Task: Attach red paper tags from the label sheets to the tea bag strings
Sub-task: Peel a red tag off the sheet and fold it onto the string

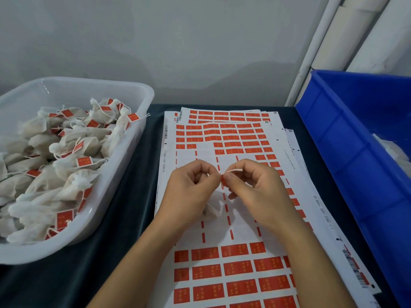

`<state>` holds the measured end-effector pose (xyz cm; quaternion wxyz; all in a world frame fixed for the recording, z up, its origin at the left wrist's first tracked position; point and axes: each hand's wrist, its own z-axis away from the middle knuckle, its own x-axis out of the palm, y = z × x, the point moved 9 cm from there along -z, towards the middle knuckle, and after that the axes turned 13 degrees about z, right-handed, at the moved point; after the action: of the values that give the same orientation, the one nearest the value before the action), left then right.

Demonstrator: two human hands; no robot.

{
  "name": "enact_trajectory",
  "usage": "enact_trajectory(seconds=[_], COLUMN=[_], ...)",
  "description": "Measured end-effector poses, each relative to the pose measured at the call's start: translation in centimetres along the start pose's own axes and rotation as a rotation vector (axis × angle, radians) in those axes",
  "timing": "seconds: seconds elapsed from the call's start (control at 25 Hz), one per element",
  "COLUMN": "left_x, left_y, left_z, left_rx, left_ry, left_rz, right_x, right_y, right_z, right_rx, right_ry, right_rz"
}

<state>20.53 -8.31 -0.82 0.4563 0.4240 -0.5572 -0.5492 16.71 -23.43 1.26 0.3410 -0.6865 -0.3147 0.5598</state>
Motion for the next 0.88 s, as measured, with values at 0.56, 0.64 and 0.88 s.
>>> enact_trajectory(seconds=[0.56, 0.64, 0.88], left_x=[0.63, 0.58, 0.64], left_y=[0.42, 0.46, 0.52], left_z=[0.26, 0.26, 0.2], left_rx=[0.014, 0.018, 0.041], left_ry=[-0.034, -0.037, -0.053], left_rz=[0.029, 0.035, 0.005], right_x=[-0.04, -0.02, -0.19], right_y=[-0.04, -0.16, -0.25], right_z=[0.03, 0.01, 0.08], right_rx=[0.012, 0.01, 0.001], right_ry=[0.023, 0.027, 0.035], right_rz=[-0.038, -0.031, -0.017])
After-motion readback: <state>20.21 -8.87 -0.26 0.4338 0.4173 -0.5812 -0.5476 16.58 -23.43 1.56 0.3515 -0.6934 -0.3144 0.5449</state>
